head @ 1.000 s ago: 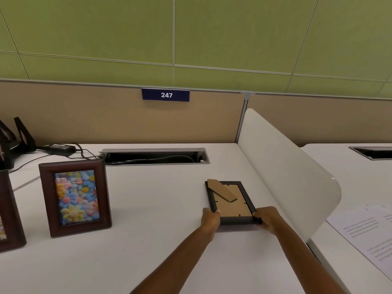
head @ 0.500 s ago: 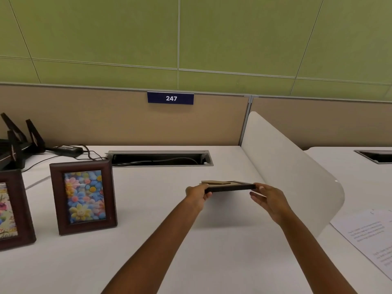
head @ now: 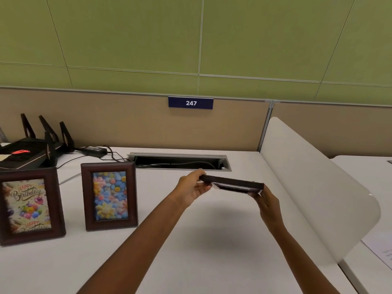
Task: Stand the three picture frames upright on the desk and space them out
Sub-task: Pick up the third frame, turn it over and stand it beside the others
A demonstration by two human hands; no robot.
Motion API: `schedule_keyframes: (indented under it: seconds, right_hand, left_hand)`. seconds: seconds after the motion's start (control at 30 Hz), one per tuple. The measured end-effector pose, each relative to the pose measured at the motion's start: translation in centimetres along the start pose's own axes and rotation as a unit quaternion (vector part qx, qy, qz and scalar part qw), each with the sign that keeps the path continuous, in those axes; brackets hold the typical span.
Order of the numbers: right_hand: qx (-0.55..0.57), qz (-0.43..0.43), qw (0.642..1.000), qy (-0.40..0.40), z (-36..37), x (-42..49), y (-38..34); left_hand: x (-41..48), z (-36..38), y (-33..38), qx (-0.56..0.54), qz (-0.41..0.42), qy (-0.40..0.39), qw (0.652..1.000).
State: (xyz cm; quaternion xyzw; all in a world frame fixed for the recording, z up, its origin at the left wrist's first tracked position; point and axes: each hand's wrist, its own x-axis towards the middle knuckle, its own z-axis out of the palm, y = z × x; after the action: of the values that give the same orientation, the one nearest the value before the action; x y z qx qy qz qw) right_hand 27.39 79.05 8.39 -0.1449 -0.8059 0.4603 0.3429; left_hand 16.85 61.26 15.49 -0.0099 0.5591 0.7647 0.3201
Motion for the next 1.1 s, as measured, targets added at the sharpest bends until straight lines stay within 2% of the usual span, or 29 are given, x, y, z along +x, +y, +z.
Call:
schedule_keyframes:
  seconds: [0.07,0.17,0.27,0.37,0.57,0.7,1.1]
  right_hand:
    - [0.036,-0.008,0.999,0.010,0.9,0.2,-0.9]
    - [0.088,0.005,0.996,-0.002,2.1,0.6,-1.2]
    - [0.169,0.044,0.984,-0.016,3.2,0.8,-0.8]
    - [0.246,0.085,0.965,-0.035,4.5,1.1,-1.4]
    - [0.297,0.126,0.944,-0.067,6.6,1.1,-2.0]
    - [0.306,0.148,0.937,-0.082,7.9,0.9,-1.9]
    - [0.264,0.202,0.931,-0.152,12.2,1.3,0.1]
  left_hand:
    - [-0.1,-0.9,0.5,0.015,0.000,-0.014,1.000]
    - [0.1,-2.4,0.9,0.100,0.000,-0.014,0.995]
    - [0.5,-3.7,0.7,0.195,0.007,-0.003,0.981]
    - [0.8,-4.6,0.0,0.234,0.003,0.008,0.972]
    - [1.6,-6.5,-1.4,0.215,0.010,0.022,0.976]
    - [2.5,-7.7,-1.9,0.163,0.018,0.020,0.986]
    - [6.4,-9.8,-2.5,-0.006,0.005,0.039,0.999]
